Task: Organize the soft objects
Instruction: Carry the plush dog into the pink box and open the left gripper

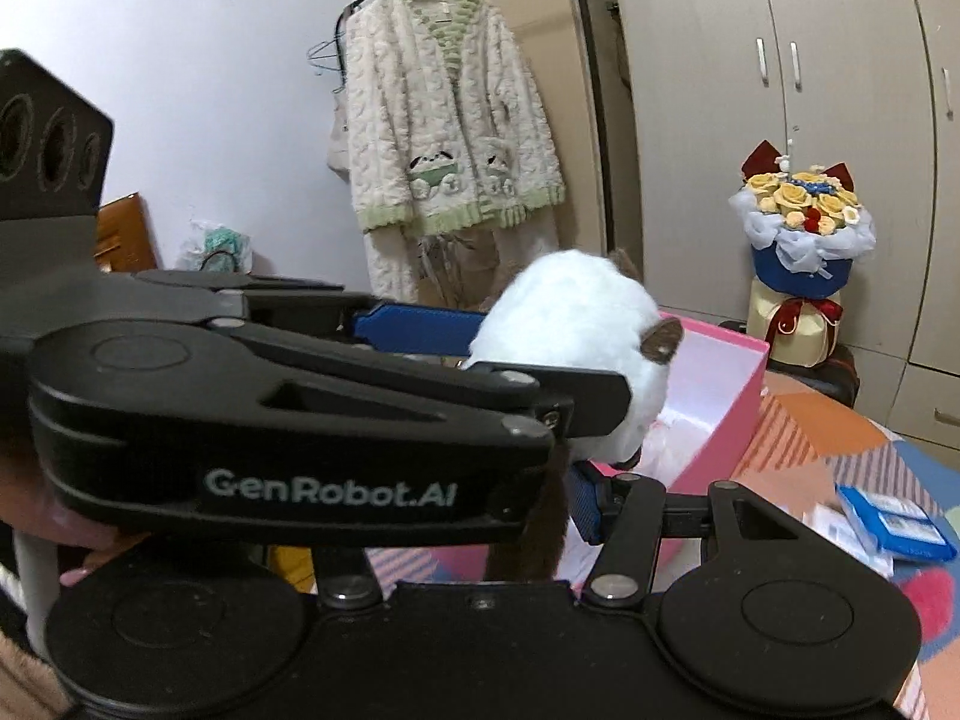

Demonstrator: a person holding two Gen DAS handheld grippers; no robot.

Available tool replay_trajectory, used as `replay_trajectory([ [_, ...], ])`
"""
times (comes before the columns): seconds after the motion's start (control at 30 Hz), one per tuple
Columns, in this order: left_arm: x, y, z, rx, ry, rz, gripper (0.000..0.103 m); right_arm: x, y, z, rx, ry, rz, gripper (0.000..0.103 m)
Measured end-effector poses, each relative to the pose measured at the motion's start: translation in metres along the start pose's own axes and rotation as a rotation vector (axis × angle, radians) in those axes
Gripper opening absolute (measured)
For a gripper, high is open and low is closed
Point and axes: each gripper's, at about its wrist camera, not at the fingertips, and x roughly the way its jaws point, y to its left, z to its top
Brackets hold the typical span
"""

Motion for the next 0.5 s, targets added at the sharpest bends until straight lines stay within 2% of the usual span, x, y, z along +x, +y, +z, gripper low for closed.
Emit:
replay_trajectory([
  [0.33, 0.065, 0.042, -0.007, -0.071, 0.075, 0.028, 0.061, 0.067, -0.046, 0.006, 0.008, 0.06, 0.048, 0.057],
  [0.5, 0.095, 0.062, -0.014, -0.142, 0.14, 0.045, 0.061, 0.101, -0.061, 0.009, 0.012, 0.112, 0.051, 0.057],
])
